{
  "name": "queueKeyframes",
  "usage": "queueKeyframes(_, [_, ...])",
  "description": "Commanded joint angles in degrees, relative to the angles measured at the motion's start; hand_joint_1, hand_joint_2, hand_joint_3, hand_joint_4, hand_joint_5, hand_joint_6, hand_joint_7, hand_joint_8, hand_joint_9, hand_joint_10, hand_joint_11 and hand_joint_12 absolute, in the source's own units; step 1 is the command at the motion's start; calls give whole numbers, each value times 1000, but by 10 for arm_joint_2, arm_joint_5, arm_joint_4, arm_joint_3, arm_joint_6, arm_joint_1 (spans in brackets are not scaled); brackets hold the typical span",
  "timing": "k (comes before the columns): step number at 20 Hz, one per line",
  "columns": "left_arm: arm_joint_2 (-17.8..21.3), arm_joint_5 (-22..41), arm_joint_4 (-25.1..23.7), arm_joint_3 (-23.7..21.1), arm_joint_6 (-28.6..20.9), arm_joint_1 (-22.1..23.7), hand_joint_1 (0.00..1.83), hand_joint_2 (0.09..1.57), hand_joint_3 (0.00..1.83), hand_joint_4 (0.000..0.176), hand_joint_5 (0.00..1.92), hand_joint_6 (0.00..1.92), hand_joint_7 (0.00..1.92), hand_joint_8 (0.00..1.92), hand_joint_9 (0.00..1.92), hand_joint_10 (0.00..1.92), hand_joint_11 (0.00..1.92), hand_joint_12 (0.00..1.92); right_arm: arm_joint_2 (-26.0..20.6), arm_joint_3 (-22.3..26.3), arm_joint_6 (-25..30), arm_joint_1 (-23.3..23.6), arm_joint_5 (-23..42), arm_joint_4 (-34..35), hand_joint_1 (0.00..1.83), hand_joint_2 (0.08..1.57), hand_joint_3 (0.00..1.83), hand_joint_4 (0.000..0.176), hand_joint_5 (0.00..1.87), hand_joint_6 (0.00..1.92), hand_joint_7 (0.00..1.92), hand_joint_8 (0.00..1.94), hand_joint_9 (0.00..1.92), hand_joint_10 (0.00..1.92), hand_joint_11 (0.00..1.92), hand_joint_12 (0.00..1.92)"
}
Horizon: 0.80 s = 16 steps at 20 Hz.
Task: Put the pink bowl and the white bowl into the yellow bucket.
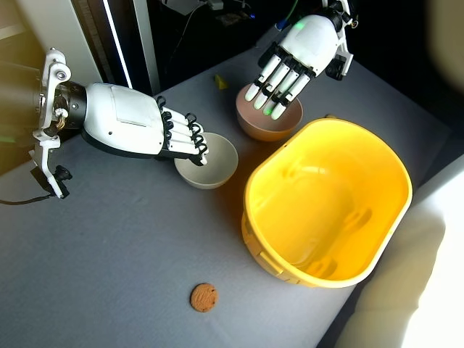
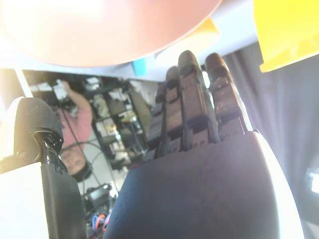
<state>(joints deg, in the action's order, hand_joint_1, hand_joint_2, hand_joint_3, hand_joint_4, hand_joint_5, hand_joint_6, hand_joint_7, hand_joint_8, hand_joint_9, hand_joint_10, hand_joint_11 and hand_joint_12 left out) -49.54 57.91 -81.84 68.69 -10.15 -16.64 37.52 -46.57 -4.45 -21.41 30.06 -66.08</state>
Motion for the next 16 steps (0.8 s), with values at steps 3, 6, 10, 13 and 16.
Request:
queueKeyframes(3, [5,36,44,5,-6,10,0,1197,17,0,139,0,140,2,107,5,0,232,-3,0,2,3,34,22,0,1212,6,0,185,2,148,0,109,4,0,341])
queueKeyframes(6, [6,46,37,12,-17,18,0,1229,11,0,131,5,134,2,83,8,0,123,-3,0,1,0,34,20,0,1235,8,0,170,4,135,3,93,2,0,230])
queueKeyframes(10, [10,48,-9,16,-55,49,0,1237,3,0,159,5,141,1,91,4,0,170,4,0,-20,-6,34,20,0,1235,0,0,163,7,128,4,87,5,0,224])
queueKeyframes(13, [10,48,-15,17,-60,60,0,1272,5,0,144,3,143,3,99,5,0,176,18,-4,-34,-8,34,20,0,1242,1,0,160,2,116,2,78,5,0,209])
queueKeyframes(16, [8,48,-21,15,-66,65,240,1216,0,0,62,5,74,4,56,5,0,117,40,-21,-40,-16,31,20,270,1195,0,0,98,3,61,2,45,2,0,231])
